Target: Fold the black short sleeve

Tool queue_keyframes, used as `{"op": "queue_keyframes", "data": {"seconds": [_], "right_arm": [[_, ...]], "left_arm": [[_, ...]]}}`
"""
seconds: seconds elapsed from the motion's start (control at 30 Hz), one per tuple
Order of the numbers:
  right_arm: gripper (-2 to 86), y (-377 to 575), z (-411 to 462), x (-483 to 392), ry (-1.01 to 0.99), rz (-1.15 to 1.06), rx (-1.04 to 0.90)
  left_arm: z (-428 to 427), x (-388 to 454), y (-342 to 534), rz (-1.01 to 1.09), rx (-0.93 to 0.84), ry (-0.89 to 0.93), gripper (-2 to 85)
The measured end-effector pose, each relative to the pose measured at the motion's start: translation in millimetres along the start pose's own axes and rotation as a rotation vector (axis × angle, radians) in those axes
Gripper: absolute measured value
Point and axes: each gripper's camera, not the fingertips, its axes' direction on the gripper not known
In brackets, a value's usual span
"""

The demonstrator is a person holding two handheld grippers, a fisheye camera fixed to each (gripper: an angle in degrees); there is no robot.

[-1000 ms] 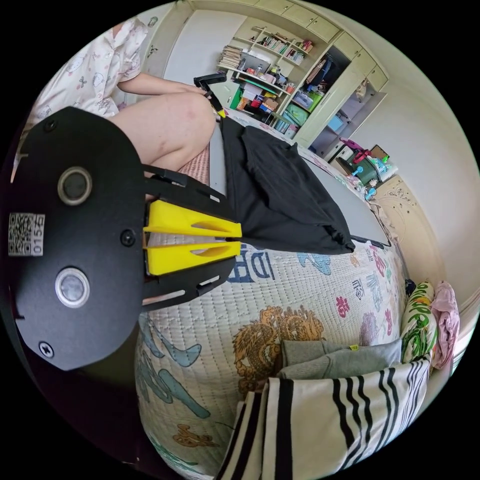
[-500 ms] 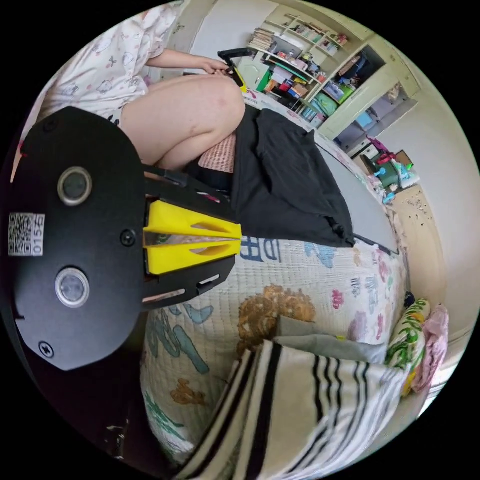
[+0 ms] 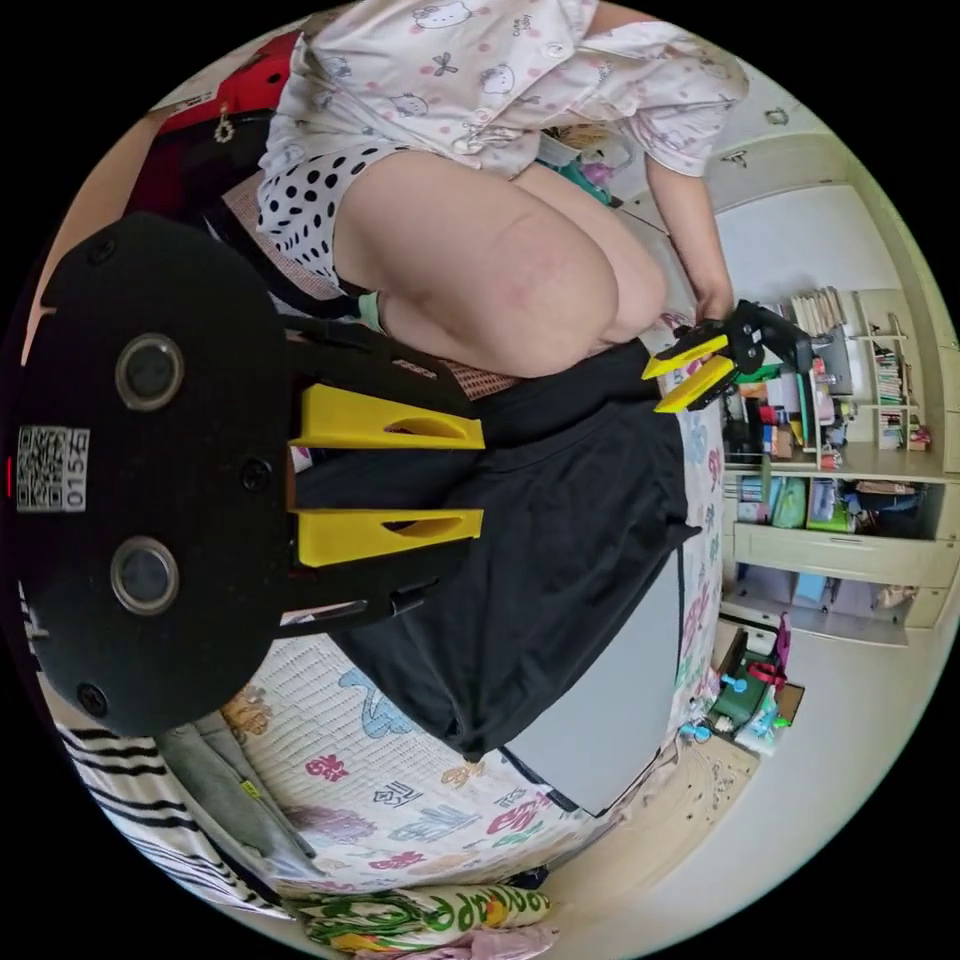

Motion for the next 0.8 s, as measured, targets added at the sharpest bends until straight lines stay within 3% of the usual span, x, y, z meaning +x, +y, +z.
{"op": "queue_keyframes", "data": {"seconds": [0.17,0.33,0.47,0.57,0.67,0.73,0.8], "right_arm": [[9.1,13.7,62.1,7.4,-0.019,-0.041,-0.118],[3.4,19.2,107.0,11.7,-0.028,-0.060,-0.194],[0.0,5.1,121.5,30.4,-0.067,-0.077,-0.227],[-0.5,-30.5,114.5,72.2,0.035,-0.086,-0.206],[-0.2,-108.5,96.8,159.6,0.234,0.040,-0.114],[2.0,-179.6,78.3,242.4,0.414,0.326,0.063],[5.8,-212.7,61.6,281.0,0.426,0.544,0.241]], "left_arm": [[46.0,-12.9,-2.2,0.056,-0.135,0.005,9.0],[69.5,-22.4,-7.4,0.093,-0.174,0.021,1.6],[64.8,-38.6,-27.2,0.116,-0.132,0.042,0.2],[39.8,-81.2,-70.5,0.089,-0.055,-0.021,0.3],[9.6,-148.6,-144.1,-0.033,0.089,-0.198,1.6],[-10.8,-186.1,-203.7,-0.301,0.272,-0.571,5.4],[-12.8,-188.9,-233.9,-0.446,0.400,-0.718,7.5]]}}
